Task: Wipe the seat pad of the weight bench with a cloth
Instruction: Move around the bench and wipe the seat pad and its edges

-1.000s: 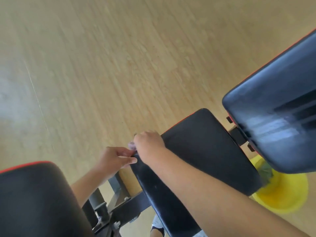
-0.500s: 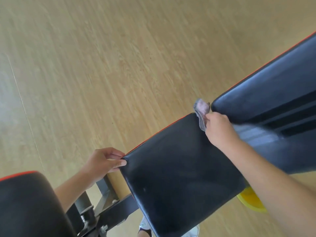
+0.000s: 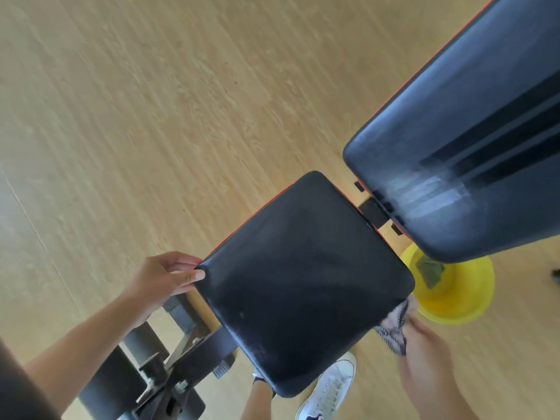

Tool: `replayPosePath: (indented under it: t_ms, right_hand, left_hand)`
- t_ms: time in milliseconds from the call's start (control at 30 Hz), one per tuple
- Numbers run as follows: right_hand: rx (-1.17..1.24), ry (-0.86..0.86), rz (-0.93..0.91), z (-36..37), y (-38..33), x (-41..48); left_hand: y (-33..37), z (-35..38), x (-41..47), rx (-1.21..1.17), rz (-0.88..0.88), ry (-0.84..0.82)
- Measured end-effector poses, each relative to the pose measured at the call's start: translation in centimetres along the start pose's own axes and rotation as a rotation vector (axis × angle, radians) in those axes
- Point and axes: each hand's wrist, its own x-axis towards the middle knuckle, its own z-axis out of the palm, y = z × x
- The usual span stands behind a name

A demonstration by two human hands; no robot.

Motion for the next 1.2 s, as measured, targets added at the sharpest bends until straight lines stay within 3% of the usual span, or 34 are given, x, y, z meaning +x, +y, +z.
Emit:
replayPosePath:
  t_ms: [67,133,267,367,533,600,667,900,1000,1033,1067,1100,1200]
  right_hand:
    - [0.094,0.248,-0.024,2.5,-0.1,-1.4]
    - [0.181,0.353,0.0,5.3,0.4,-3.7]
    - [0.172,0.262,0.142,10.8,6.3,-10.8]
    - [0.039,0.121,0.211,10.0,7.3,-11.5]
    - [0.362,0.414,-0.151,2.5,-2.9,-0.2]
    - [0.291,0.443,-0.204,2.3,-4.8,1.2]
    - [0.201,0.441,-0.137,3.8,-3.6,-0.8]
    - [0.017,0.159,0.137,10.6,7.2,-12.4]
    - [-0.369,-0.276,0.158,9.1,6.3,-13.0]
    - [-0.481,-0.423,0.04,8.9,5.6,-13.6]
    - [-0.621,-0.54,-0.262,9.1,5.0,-14.0]
    - [-0.712,-0.539,-0.659,10.1,4.5,-14.1]
    - [-0.955,-0.511,-1.506,17.4,-1.0,-14.7]
  left_hand:
    - [0.0,0.2,-0.1,-0.007,0.007,0.005]
    - [-0.1,0.3,-0.2,-0.013,0.016,0.024]
    - [-0.2,-0.1,0.1,0.026,0.035,0.022]
    - [-0.2,-0.4,0.2,0.033,0.042,-0.021]
    - [-0.6,-0.1,0.0,0.001,0.047,0.003]
    - [-0.7,0.2,-0.1,-0.02,0.047,0.017]
    - [-0.5,0.3,-0.3,-0.028,0.048,0.016]
    - [-0.4,-0.1,-0.2,-0.019,0.023,-0.006]
    - [0.1,-0.5,-0.1,0.021,0.004,-0.031]
    - [0.2,-0.5,-0.1,0.026,0.0,-0.037]
    - [0.3,-0.5,-0.2,0.031,-0.002,-0.042]
    - [0.4,-0.4,-0.3,0.034,0.0,-0.041]
    - [0.4,-0.2,-0.6,0.024,0.012,0.008]
